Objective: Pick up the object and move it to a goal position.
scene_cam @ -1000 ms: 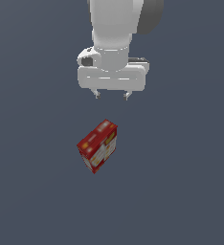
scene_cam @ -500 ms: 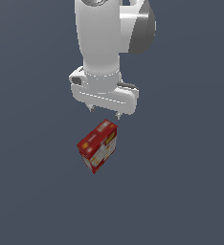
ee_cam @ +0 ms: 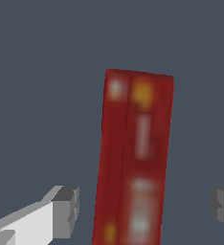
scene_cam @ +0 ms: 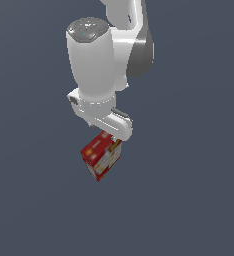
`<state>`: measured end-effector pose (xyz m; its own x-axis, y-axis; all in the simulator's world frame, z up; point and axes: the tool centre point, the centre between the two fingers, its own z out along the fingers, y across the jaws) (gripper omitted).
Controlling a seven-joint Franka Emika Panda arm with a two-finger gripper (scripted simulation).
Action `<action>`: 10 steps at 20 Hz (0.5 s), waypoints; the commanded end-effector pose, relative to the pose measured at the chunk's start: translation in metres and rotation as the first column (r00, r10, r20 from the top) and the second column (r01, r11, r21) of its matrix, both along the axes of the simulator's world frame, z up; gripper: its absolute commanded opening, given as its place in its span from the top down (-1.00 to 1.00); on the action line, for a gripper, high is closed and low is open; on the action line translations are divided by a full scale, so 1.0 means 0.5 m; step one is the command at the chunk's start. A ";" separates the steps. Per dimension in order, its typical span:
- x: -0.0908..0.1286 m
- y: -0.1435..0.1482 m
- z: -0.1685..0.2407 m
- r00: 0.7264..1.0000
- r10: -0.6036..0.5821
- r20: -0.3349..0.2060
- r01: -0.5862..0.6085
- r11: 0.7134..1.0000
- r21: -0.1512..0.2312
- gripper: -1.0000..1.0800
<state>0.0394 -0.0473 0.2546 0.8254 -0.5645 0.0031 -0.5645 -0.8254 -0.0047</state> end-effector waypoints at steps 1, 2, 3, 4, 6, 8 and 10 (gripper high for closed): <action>0.009 -0.007 -0.011 0.999 -0.036 -0.002 0.036 0.999 -0.001 -0.92; 0.012 -0.009 -0.015 0.999 -0.047 -0.003 0.047 0.999 -0.001 -0.92; 0.014 -0.011 -0.018 0.998 -0.055 -0.004 0.055 0.998 -0.001 -0.92; 0.015 -0.012 -0.020 0.998 -0.063 -0.004 0.063 0.998 -0.002 -0.92; 0.018 -0.014 -0.024 0.997 -0.072 -0.005 0.072 0.997 -0.002 -0.92; 0.018 -0.015 -0.025 0.997 -0.075 -0.005 0.075 0.997 -0.002 -0.92; 0.017 -0.014 -0.025 0.997 -0.070 -0.006 0.070 0.998 -0.002 -0.92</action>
